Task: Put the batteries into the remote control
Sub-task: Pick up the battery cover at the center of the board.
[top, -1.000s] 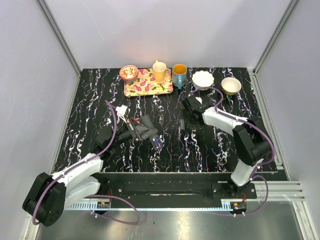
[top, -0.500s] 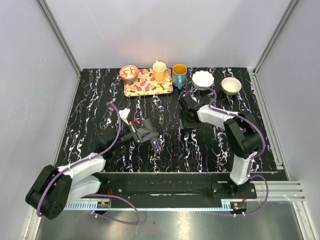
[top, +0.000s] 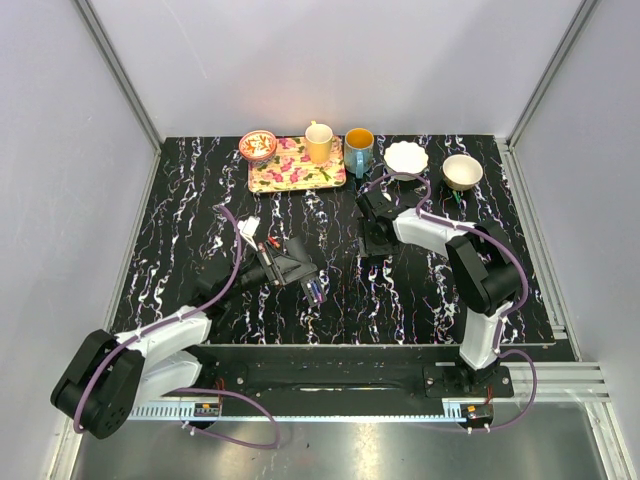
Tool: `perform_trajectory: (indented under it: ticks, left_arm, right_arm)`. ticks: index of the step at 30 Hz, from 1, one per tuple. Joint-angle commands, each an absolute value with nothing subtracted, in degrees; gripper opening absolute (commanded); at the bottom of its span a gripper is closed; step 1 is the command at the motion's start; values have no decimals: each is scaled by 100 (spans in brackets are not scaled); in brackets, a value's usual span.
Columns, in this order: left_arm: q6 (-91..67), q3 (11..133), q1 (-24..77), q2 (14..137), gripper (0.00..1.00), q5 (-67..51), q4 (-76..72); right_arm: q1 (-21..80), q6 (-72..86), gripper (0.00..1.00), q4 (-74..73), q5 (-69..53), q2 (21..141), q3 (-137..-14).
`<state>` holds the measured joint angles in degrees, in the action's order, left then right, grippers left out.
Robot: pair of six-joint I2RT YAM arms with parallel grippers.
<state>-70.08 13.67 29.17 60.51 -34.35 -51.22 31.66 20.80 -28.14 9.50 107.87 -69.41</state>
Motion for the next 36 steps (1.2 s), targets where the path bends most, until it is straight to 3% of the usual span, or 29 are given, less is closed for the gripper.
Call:
perform_trajectory:
  ticks: [1, 14, 18, 26, 32, 36]
  left_arm:
    - [-6979, 1389, 2892, 6047, 0, -3481, -5572]
    - [-7014, 1406, 2892, 6152, 0, -3507, -5687]
    - [-7014, 1406, 2892, 6152, 0, -3498, -5687]
    - [-7014, 1468, 2892, 6222, 0, -3524, -5678]
    - [-7014, 1573, 2892, 6407, 0, -3463, -5678]
    - [-7014, 1740, 2892, 6635, 0, -3323, -5687]
  right_arm:
    - [3155, 1969, 60, -2768, 844, 10855, -6856]
    - [3155, 1802, 58, -3006, 773, 10767, -6662]
    - [3164, 1784, 49, -3067, 712, 10758, -6645]
    - [3155, 1854, 42, -3103, 685, 10670, -6539]
    - [3155, 1969, 20, -3260, 677, 10206, -6530]
    - [3173, 2039, 15, -3717, 537, 9555, -6565]
